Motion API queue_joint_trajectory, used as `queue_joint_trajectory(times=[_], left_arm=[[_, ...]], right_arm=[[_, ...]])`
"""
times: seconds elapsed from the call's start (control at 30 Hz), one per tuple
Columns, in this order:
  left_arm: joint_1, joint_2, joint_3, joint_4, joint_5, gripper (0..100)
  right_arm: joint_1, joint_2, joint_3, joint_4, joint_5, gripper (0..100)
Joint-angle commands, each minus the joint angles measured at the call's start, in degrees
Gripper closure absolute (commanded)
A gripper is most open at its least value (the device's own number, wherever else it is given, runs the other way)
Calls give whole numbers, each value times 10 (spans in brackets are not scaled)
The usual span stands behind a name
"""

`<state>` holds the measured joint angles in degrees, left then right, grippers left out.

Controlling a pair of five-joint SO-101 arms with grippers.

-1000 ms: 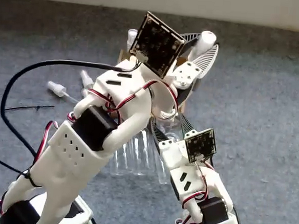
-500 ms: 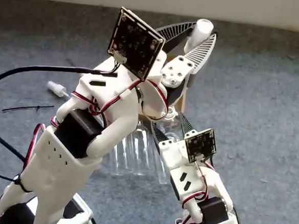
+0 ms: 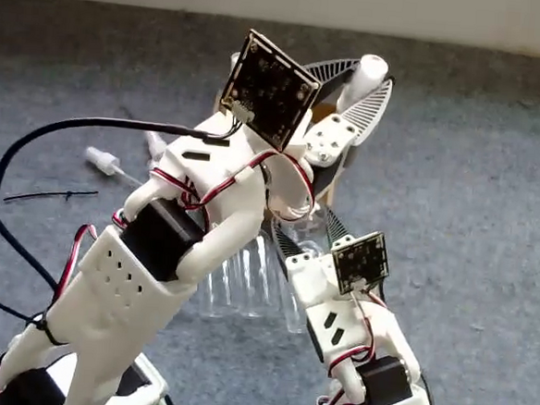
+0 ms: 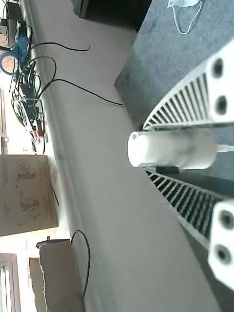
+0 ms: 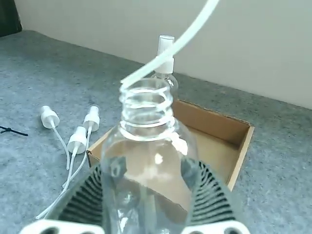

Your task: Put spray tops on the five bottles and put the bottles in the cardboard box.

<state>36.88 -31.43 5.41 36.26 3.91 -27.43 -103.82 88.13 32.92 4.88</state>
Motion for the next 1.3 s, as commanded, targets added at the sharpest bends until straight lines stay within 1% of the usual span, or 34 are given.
queue_joint_trajectory(times=[0.0, 0.47, 0.8, 1.03, 1.27], left_arm=[[12, -16, -9, -11, 2, 994], [13, -11, -24, -25, 2, 994], [36, -10, -26, -27, -1, 994], [36, 30, -30, -28, -1, 994], [36, 75, -82, -24, 0, 994]], right_arm=[[-3, -4, -3, -13, -4, 995], [-3, -4, -3, -13, -4, 995], [-3, -4, -3, -13, -4, 995], [-3, -4, -3, -13, -4, 995], [-3, -4, -3, -13, -4, 995]])
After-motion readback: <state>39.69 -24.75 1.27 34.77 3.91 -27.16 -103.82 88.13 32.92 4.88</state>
